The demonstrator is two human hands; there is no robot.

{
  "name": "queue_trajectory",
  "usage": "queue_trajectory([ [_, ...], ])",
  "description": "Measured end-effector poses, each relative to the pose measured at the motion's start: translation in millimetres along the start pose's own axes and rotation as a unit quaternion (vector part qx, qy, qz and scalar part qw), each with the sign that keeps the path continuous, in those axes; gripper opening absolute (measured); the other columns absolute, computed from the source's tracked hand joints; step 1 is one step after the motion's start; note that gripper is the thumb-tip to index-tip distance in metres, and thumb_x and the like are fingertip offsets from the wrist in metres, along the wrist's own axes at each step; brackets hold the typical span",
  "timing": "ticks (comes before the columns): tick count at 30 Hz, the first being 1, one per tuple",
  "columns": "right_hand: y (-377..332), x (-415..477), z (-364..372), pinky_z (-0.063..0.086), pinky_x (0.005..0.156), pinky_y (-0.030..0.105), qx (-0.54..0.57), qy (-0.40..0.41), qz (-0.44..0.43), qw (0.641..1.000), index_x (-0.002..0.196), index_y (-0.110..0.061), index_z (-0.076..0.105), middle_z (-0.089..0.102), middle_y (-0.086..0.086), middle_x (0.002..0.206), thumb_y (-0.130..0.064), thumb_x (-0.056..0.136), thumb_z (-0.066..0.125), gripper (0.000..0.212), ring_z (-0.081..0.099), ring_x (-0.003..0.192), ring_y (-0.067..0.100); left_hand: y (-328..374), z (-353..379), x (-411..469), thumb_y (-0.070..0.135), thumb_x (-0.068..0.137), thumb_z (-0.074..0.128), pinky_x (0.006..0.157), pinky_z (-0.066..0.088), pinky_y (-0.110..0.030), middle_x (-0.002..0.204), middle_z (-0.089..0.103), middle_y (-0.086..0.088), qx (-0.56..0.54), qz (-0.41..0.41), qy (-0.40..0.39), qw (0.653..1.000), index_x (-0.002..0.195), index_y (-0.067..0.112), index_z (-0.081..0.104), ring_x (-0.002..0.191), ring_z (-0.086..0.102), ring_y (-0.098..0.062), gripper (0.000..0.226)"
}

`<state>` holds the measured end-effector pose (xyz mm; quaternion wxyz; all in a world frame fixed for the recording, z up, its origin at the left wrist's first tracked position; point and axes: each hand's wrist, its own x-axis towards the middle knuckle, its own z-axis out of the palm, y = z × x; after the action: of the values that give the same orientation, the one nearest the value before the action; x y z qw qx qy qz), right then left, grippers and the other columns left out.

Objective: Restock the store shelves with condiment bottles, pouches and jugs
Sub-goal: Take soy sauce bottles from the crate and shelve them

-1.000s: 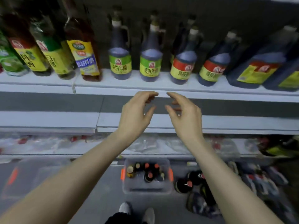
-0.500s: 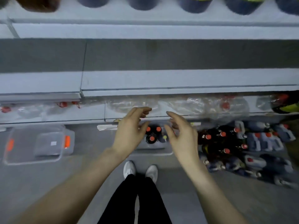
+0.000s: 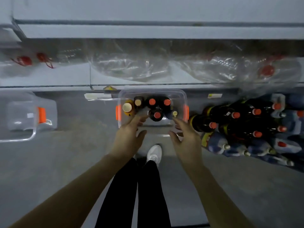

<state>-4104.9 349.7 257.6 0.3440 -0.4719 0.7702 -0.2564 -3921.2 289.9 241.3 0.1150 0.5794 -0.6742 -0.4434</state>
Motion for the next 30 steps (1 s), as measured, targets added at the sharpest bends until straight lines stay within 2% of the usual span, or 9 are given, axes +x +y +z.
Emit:
queue_trajectory([
  [6,70,21,63,0.055,0.094,0.038,0.002,-0.043,0.046,0.998,0.139,-0.009,0.057,0.066,0.007,0.13,-0.002,0.089,0.072,0.052,0.063,0.115,0.021,-75,63,28,0.005,0.085,0.073,0.091,0.054,-0.033,0.127,0.062,-0.005,0.035,-0.03,-0.062,0.997,0.137,0.017,0.055,0.108,0.062,-0.017,0.056],
  [12,135,52,116,0.049,0.103,0.032,0.019,-0.086,0.103,0.991,0.152,-0.021,0.04,0.057,0.001,0.141,-0.01,0.091,0.073,0.07,0.055,0.124,0.012,-142,116,71,0.012,0.088,0.072,0.102,0.049,-0.04,0.14,0.054,-0.007,0.075,-0.049,-0.129,0.988,0.148,0.018,0.042,0.122,0.056,-0.021,0.067],
  [17,185,72,152,0.046,0.109,0.039,0.024,-0.106,0.128,0.986,0.153,-0.021,0.036,0.053,0.004,0.145,-0.008,0.089,0.075,0.076,0.053,0.13,0.019,-185,153,108,0.014,0.088,0.072,0.104,0.046,-0.04,0.144,0.05,-0.011,0.105,-0.04,-0.147,0.983,0.152,0.017,0.035,0.127,0.053,-0.025,0.073],
  [21,213,92,174,0.045,0.11,0.044,0.021,-0.101,0.122,0.987,0.154,-0.018,0.034,0.051,0.004,0.149,-0.009,0.087,0.077,0.08,0.052,0.133,0.021,-211,172,133,0.017,0.087,0.074,0.104,0.046,-0.044,0.145,0.05,-0.012,0.113,-0.023,-0.145,0.983,0.151,0.017,0.034,0.129,0.051,-0.029,0.076],
  [27,241,124,205,0.047,0.107,0.041,0.026,-0.102,0.059,0.993,0.147,-0.013,0.042,0.058,0.001,0.142,-0.008,0.082,0.08,0.076,0.052,0.132,0.019,-242,197,157,0.018,0.084,0.076,0.099,0.049,-0.046,0.143,0.051,-0.011,0.111,0.012,-0.139,0.984,0.15,0.017,0.037,0.128,0.051,-0.03,0.077],
  [30,251,135,216,0.045,0.108,0.029,0.041,-0.109,0.04,0.992,0.146,-0.012,0.043,0.058,0.002,0.14,-0.009,0.079,0.082,0.077,0.053,0.131,0.019,-250,206,165,0.021,0.084,0.077,0.1,0.048,-0.047,0.144,0.05,-0.01,0.104,0.021,-0.142,0.984,0.151,0.017,0.036,0.129,0.05,-0.029,0.078],
])
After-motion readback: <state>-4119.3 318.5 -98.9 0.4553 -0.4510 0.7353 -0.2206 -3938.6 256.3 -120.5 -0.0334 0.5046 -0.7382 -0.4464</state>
